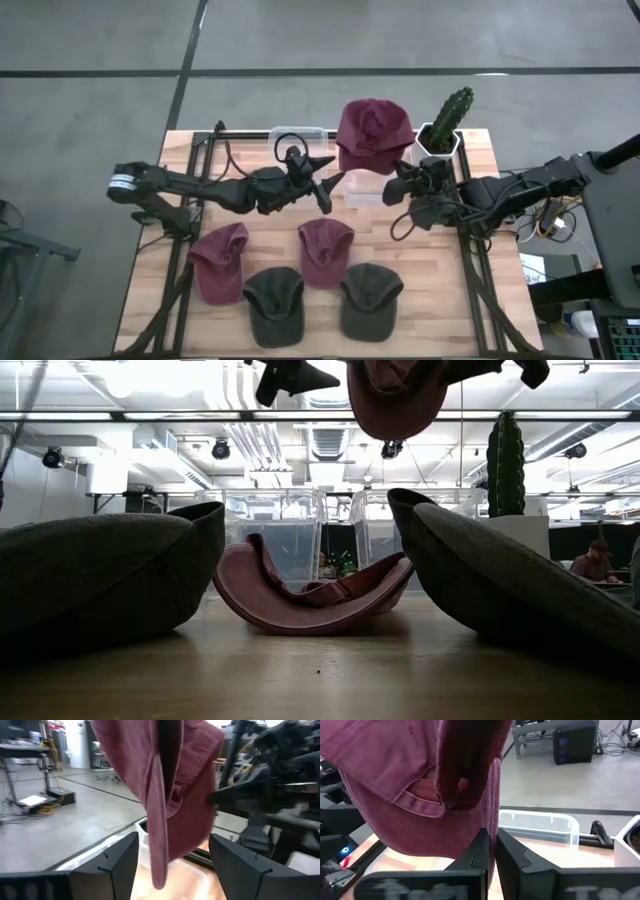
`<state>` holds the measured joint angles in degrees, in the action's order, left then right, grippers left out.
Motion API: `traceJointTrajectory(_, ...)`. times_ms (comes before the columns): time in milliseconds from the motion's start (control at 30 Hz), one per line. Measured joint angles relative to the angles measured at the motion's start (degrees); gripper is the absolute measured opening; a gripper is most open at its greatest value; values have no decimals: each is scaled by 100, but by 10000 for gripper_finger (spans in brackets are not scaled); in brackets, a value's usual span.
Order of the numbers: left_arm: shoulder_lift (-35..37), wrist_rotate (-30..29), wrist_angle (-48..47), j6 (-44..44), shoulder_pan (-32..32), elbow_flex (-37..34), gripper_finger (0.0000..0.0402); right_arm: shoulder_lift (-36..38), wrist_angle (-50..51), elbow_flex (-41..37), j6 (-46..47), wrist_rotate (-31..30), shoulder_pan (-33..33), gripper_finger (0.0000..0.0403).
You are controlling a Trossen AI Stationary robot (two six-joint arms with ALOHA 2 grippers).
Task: Pick & Place hat
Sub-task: Put the right red cap into the left transparent bin
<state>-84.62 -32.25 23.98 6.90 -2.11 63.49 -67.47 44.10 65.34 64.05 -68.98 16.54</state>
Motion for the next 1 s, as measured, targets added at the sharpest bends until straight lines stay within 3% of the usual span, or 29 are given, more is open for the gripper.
traceJointTrajectory(600, -114, -86, -17, -22, 92, 141, 234, -54, -396, 0, -322, -22, 4, 13)
traceJointTrajectory(1000, -114, -86, -45, 416, 276, 143, 234, -118, -682, 0, -530, 266, 6, 13)
